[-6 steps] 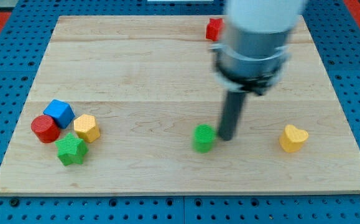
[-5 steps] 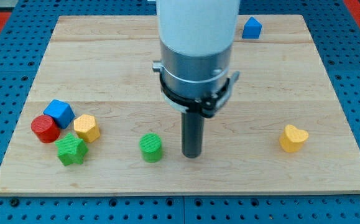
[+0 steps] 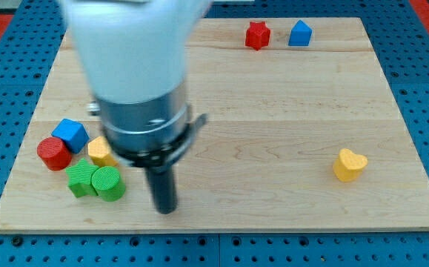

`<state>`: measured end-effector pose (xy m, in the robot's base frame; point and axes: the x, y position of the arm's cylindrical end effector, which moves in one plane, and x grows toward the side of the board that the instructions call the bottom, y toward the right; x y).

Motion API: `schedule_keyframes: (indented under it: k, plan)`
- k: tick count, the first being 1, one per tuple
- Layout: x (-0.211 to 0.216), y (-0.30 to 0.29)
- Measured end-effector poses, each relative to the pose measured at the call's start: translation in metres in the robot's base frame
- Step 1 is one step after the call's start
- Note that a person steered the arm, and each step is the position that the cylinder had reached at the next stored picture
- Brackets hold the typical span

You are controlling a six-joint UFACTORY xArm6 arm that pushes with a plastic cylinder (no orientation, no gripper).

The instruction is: Push the green circle into the group of blocks

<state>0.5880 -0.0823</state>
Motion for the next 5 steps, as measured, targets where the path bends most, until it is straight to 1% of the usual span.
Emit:
schedule_keyframes:
  k: [2, 3, 4, 5]
  plan:
    - [-0.031, -0.061]
    - [-0.033, -0.056]
    - [0.017, 0.05]
    - [0.03, 0.143]
